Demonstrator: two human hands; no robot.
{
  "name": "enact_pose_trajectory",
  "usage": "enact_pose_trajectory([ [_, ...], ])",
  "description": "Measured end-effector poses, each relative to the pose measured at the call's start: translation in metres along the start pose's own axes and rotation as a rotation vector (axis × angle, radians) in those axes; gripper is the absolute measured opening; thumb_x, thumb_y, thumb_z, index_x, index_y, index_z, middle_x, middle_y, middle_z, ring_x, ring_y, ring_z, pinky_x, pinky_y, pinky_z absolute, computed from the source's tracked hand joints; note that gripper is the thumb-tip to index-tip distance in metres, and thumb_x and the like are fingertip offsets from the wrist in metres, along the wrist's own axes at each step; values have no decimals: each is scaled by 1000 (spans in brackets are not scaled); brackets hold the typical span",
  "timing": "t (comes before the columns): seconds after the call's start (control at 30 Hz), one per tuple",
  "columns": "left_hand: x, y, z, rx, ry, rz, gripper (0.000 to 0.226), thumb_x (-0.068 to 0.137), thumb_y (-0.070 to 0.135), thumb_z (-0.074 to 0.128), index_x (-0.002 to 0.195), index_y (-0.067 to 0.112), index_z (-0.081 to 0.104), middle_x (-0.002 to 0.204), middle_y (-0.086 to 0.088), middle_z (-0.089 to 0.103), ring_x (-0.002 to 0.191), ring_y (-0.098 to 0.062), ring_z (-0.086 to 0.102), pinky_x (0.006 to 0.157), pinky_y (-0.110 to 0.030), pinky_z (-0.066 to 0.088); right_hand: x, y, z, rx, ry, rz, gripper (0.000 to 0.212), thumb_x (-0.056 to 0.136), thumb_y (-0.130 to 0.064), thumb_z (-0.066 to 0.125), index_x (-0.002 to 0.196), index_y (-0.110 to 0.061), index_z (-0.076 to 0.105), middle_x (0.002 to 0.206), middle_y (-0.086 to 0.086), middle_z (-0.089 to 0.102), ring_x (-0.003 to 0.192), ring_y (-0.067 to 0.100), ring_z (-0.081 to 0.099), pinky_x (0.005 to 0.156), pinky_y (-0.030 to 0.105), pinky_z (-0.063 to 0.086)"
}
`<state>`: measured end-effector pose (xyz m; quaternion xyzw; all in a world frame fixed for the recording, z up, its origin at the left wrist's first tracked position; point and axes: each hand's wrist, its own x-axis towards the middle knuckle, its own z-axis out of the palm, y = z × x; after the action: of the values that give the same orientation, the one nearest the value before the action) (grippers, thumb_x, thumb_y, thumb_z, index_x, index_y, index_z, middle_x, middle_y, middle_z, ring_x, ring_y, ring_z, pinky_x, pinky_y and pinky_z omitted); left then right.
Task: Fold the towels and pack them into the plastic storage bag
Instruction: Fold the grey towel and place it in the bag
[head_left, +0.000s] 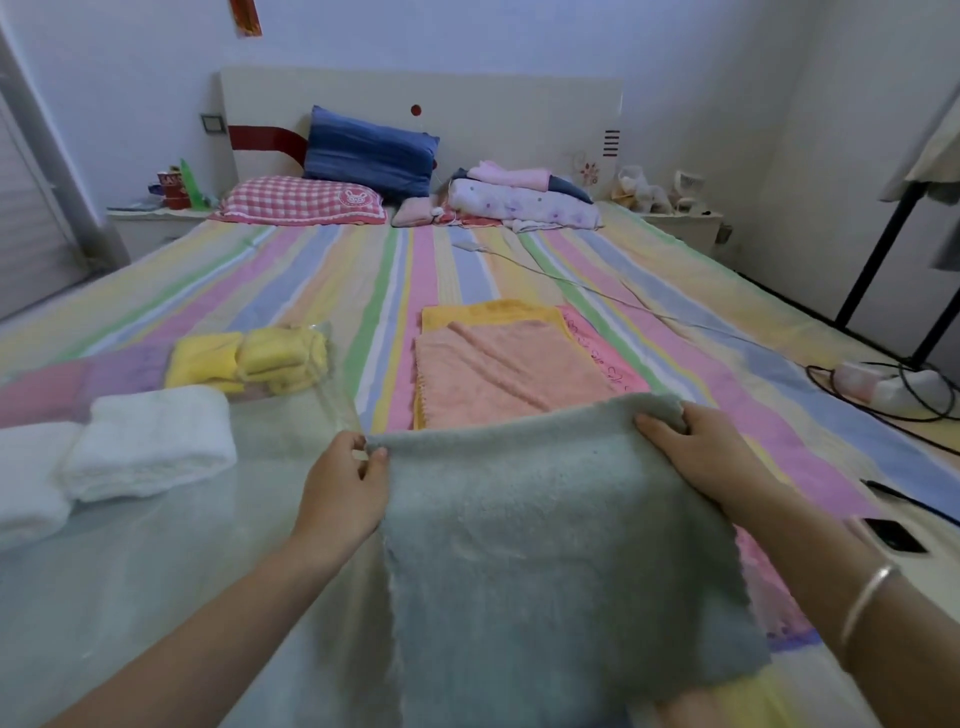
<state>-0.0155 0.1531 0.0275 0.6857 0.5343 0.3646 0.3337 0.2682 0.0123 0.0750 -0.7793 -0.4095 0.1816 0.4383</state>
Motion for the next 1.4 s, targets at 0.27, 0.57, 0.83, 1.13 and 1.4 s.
enact_pose_trajectory([
  [0.27,52,-24,23,469,-276,-29,8,84,19,55,77,17,53,69,-3,67,74,-25,65,70,-36,52,93,40,50,-504,-101,5,30,89,-38,61,70,-18,52,71,-1,56,69,18,52,65,35,42],
  [0.57,82,-16,29,758,-362,151,24,80,54,65,80,30,62,80,16,60,84,-9,59,68,-27,48,121,43,55,-492,-211,30,36,85,-40,65,85,-4,69,89,16,68,82,28,64,70,41,52],
  [0.83,88,-14,24,801,-110,300,6,87,39,58,85,34,56,90,15,60,94,-15,60,65,-27,36,125,38,51,-281,-277,195,33,87,-38,67,92,-5,67,89,11,67,76,21,60,59,29,46],
  [1.13,112,-24,30,672,-446,216,8,73,26,68,69,26,61,80,11,65,79,-7,60,75,-31,51,123,40,56,-73,-142,269,28,90,-32,65,101,-6,67,93,13,66,76,22,59,61,28,45],
  [1.4,110,-23,25,651,-468,244,20,73,32,73,63,35,56,77,16,64,77,-4,61,73,-29,51,116,37,52,-11,-172,260,21,87,-39,67,88,-18,68,90,6,68,77,20,62,58,27,46],
])
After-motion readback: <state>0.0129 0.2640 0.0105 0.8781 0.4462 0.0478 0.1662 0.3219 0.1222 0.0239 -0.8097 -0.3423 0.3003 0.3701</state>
